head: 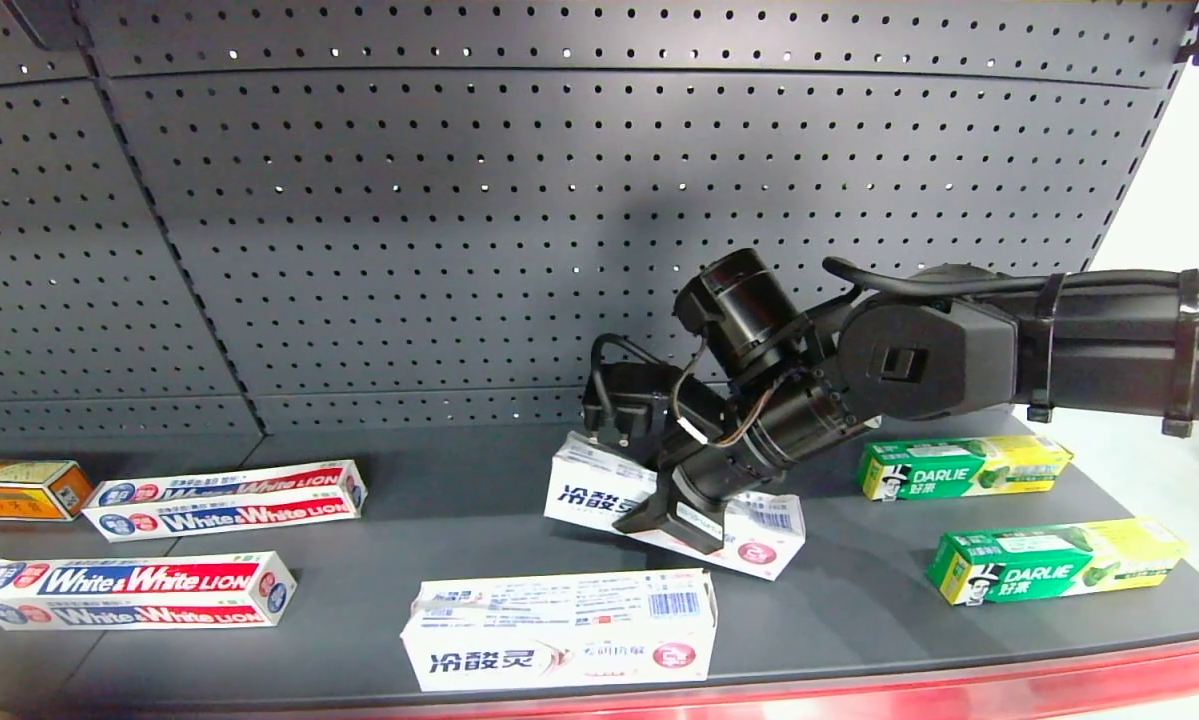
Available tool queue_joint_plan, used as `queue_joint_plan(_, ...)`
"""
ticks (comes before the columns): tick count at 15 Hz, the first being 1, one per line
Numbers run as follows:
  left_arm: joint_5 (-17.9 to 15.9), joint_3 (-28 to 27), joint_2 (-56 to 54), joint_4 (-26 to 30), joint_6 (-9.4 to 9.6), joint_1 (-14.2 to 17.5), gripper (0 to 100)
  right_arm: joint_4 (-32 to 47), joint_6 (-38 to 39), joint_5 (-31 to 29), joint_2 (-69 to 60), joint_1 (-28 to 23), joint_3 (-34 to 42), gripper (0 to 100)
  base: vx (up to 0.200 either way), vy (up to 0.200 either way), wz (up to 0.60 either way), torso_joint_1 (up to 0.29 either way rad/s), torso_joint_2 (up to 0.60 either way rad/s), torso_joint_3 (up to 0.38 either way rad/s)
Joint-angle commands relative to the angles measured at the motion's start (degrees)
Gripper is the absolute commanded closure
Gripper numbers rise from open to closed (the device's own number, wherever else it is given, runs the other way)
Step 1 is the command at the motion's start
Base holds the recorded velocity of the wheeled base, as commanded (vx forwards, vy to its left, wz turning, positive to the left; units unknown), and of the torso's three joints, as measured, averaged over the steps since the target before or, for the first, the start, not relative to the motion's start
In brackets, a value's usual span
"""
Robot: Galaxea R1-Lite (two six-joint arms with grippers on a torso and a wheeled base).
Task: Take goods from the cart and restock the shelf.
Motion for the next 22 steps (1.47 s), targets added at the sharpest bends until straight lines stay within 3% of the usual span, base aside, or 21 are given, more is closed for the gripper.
queue_joint_plan(1, 0.00, 0.01, -0.02, -0.01, -0.01, 0.02, 0, -0.11, -0.03, 0.01, 0.69, 0.07, -0.25, 100, 0.000, 0.000, 0.00, 0.000, 0.00, 0.000)
queue_joint_plan(12, 0.00, 0.01, -0.02, -0.01, -0.01, 0.02, 0, -0.63, -0.03, 0.10, 3.06, 0.07, -2.09, 100, 0.000, 0.000, 0.00, 0.000, 0.00, 0.000)
queue_joint_plan(13, 0.00, 0.01, -0.02, -0.01, -0.01, 0.02, 0, -0.63, -0.03, 0.10, 3.24, 0.07, -2.09, 0, 0.000, 0.000, 0.00, 0.000, 0.00, 0.000)
queue_joint_plan(22, 0.00, 0.01, -0.02, -0.01, -0.01, 0.02, 0, -3.54, 4.72, 0.10, 2.45, -1.95, -2.01, 0, 0.000, 0.000, 0.00, 0.000, 0.00, 0.000)
